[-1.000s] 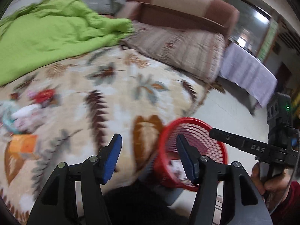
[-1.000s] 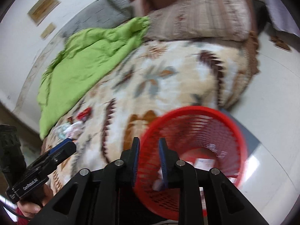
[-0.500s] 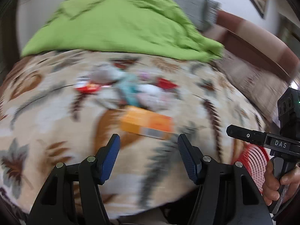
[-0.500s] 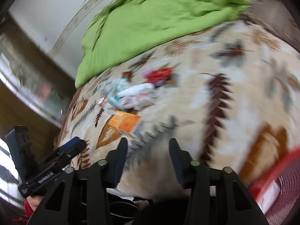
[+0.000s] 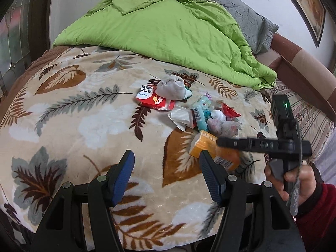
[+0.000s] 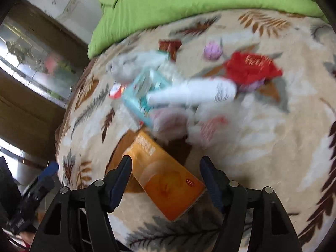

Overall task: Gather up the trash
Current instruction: 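Move both tools back over the trash on the bed, then grasp the orange box with the right tool while the left tool grasps the white glove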

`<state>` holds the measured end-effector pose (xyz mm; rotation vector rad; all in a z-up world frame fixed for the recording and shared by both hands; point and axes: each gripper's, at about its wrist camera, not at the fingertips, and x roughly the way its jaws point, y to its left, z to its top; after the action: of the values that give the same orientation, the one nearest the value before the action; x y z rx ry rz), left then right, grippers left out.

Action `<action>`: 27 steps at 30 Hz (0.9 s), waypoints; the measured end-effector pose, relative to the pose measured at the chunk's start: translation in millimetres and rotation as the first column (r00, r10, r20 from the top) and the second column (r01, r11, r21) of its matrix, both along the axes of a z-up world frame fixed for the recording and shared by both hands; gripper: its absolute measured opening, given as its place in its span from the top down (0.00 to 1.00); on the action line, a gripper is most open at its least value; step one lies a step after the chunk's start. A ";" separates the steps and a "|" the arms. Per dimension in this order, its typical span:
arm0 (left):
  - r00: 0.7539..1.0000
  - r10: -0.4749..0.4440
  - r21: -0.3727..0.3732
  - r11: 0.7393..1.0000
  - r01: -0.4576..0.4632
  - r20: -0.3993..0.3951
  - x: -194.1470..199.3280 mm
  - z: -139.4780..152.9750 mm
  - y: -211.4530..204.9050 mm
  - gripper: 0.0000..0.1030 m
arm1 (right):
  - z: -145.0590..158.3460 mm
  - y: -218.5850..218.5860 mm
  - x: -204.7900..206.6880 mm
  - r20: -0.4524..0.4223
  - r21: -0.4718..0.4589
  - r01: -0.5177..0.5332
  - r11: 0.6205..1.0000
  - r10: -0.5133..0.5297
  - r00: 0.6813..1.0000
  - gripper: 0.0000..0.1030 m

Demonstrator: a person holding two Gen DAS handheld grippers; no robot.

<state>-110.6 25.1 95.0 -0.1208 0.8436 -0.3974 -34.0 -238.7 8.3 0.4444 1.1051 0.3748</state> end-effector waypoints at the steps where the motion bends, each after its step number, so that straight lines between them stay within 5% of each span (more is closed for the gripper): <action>1: 1.000 -0.001 -0.002 1.000 0.001 -0.001 0.9 -0.4 0.4 0.39 | 0.1 7.1 -5.3 -0.006 0.002 -0.043 0.999 0.043 0.999 0.29; 4: 1.000 0.007 -0.008 1.000 -0.007 -0.007 5.0 -3.0 2.2 0.39 | 3.8 28.3 -19.1 0.005 -0.045 -0.130 0.990 0.131 0.991 0.29; 9: 1.000 0.008 -0.023 1.000 -0.008 -0.021 15.2 -5.0 0.9 0.39 | 6.1 60.1 -22.6 0.051 -0.314 -0.127 0.941 0.150 0.987 0.29; 11: 1.000 0.012 -0.015 1.000 -0.012 -0.016 17.1 -4.3 0.3 0.39 | 4.1 64.6 -20.4 0.053 -0.328 -0.126 0.936 0.151 0.987 0.47; 13: 1.000 0.012 -0.003 1.000 -0.012 -0.016 24.3 -2.5 -1.6 0.38 | 4.9 67.4 -24.7 0.063 -0.350 -0.115 0.930 0.146 0.987 0.48; 20: 1.000 -0.010 0.012 1.000 0.010 -0.010 72.5 7.4 -25.6 0.37 | 22.4 42.9 -65.8 0.180 -0.153 0.005 0.988 0.022 0.983 0.49; 23: 1.000 -0.029 0.027 0.999 0.029 0.001 99.8 14.1 -46.1 0.26 | 41.7 29.1 -86.5 0.299 -0.091 0.061 0.994 -0.031 0.954 0.49; 27: 0.998 -0.041 0.031 0.999 0.042 -0.045 149.1 6.7 -80.4 0.26 | 43.9 6.0 -90.5 0.312 -0.012 0.132 0.991 -0.122 0.942 0.49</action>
<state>38.4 -55.4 101.7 -0.0826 0.8967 -0.4211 -124.5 -232.7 52.3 0.4097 0.7706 0.3001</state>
